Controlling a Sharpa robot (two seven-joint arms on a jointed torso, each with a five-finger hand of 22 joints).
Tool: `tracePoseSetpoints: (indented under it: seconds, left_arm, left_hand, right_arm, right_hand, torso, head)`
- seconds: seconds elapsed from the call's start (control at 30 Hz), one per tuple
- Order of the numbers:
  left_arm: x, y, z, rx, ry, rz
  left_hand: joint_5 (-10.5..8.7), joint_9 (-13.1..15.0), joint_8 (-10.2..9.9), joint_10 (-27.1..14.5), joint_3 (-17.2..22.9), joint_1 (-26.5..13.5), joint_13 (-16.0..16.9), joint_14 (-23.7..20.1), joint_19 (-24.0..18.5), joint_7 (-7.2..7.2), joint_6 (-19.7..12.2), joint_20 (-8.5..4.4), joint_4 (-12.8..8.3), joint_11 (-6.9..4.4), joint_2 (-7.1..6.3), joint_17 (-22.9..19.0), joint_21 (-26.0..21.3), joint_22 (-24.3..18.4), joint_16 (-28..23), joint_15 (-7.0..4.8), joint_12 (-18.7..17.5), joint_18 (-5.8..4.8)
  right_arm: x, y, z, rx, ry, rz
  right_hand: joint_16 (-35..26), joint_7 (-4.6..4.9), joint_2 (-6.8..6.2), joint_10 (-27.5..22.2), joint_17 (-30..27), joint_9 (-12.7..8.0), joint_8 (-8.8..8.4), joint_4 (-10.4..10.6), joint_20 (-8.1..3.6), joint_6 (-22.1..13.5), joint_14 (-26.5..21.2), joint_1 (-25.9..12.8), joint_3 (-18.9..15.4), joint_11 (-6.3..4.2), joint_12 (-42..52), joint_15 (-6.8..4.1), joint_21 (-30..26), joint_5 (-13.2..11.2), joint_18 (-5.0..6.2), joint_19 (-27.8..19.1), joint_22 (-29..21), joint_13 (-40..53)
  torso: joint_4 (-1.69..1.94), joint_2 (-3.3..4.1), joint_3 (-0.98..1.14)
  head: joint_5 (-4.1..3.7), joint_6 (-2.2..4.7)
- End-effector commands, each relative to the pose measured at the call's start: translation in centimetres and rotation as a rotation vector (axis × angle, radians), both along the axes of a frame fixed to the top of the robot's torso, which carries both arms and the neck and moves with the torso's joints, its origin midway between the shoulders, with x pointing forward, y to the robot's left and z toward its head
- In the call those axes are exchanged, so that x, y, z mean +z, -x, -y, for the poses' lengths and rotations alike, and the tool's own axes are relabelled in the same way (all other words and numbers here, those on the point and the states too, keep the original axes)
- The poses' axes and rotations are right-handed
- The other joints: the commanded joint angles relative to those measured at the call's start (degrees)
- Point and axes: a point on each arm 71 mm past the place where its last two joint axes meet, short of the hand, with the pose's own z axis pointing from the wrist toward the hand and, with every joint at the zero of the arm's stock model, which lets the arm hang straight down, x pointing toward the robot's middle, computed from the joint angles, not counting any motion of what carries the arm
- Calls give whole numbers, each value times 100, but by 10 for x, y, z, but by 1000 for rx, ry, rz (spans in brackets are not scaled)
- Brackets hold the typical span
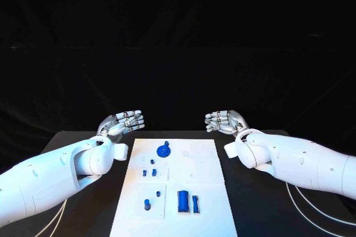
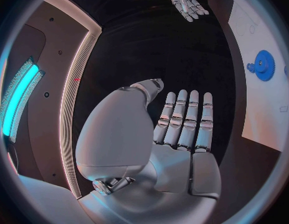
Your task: Assemble the parts on the task board
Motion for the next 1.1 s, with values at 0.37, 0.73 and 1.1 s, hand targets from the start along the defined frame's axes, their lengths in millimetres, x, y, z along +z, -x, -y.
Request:
tracePoseSetpoints:
  seconds: [0.37, 0.73, 1.1]
  left_arm:
    - [-8, 17, 9, 50, -39, 5]
    - [-17, 64, 29, 159, -135, 31]
    - [-17, 75, 33, 184, -156, 40]
  left_hand:
    - [-1328, -1637, -1293, -5553, -2913, -8163, -365, -4548, -3859, -814, -4614, -1667, -1139, -1081, 1359, -900, -1030, -1442, -1613, -1001, -472, -836]
    - [-1328, -1637, -1293, -5553, -2913, -8163, -365, -4548, -3859, -814, -4614, -1667, -1139, -1081, 1359, -900, -1030, -1442, -1613, -1001, -472, -836]
    - [-1328, -1637, -1293, -5553, -2913, -8163, -365, -4548, -3859, -814, -4614, -1667, -1139, -1081, 1359, -900, -1030, -1442, -1613, -1001, -472, -836]
  right_arm:
    - [-4, 20, -22, -29, -104, -4]
    - [1, 68, -59, -100, -275, -38]
    - [2, 74, -62, -109, -292, -44]
  right_hand:
    - [-1497, -1149, 956, -5999, -1809, -2411, -884, -1286, -1294, -4852, -5699, -7924, -2514, -892, -385, -654, -364, -1115, -1020, -5575, -3279, -1181]
    - [-1497, -1149, 956, -5999, -1809, -2411, -884, -1286, -1294, -4852, -5699, -7924, -2514, -892, -385, -654, -364, -1115, -1020, -5575, -3279, -1181]
    - [-1497, -1149, 956, -5999, -1809, -2411, -884, -1286, -1294, -4852, -5699, -7924, -2514, -892, -385, -654, -364, -1115, -1020, -5575, -3279, -1181]
  torso:
    - [-161, -285, 94]
    - [-238, -420, 138]
    - [-238, -420, 138]
  head:
    - [330, 19]
    - [487, 27]
    - [487, 27]
